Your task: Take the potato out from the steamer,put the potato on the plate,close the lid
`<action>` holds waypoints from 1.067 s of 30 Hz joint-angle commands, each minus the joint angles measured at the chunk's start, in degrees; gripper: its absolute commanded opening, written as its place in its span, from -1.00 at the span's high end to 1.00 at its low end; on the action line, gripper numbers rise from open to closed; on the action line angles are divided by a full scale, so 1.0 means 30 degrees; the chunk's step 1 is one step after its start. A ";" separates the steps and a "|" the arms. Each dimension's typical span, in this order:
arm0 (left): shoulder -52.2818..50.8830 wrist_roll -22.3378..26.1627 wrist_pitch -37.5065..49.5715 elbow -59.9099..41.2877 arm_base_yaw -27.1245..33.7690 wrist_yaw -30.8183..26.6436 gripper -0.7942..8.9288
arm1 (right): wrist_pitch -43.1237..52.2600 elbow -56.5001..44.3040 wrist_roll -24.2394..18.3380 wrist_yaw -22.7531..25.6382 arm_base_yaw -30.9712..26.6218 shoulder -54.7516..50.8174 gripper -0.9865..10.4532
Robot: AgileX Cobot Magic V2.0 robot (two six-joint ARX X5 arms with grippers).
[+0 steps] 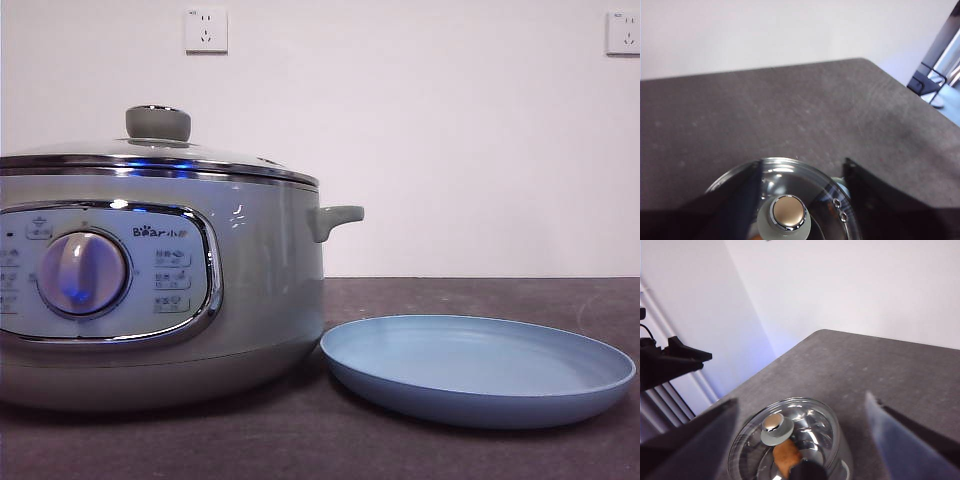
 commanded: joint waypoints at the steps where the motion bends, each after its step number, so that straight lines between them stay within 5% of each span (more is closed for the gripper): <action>1: 0.0619 0.0248 0.0051 -0.0044 -0.0335 -0.0029 0.11 | 0.0080 0.0095 -0.0335 0.0488 0.0248 -0.0015 0.00; 15: 0.4692 0.1326 -0.0204 -0.0044 -0.2849 -0.4495 0.11 | 0.0058 0.0095 -0.0328 0.0481 0.0525 -0.0015 0.00; 32: 0.7985 0.1508 -0.2084 -0.0044 -0.3883 -0.5508 0.11 | 0.0051 0.0095 -0.0321 0.0481 0.0525 -0.0015 0.01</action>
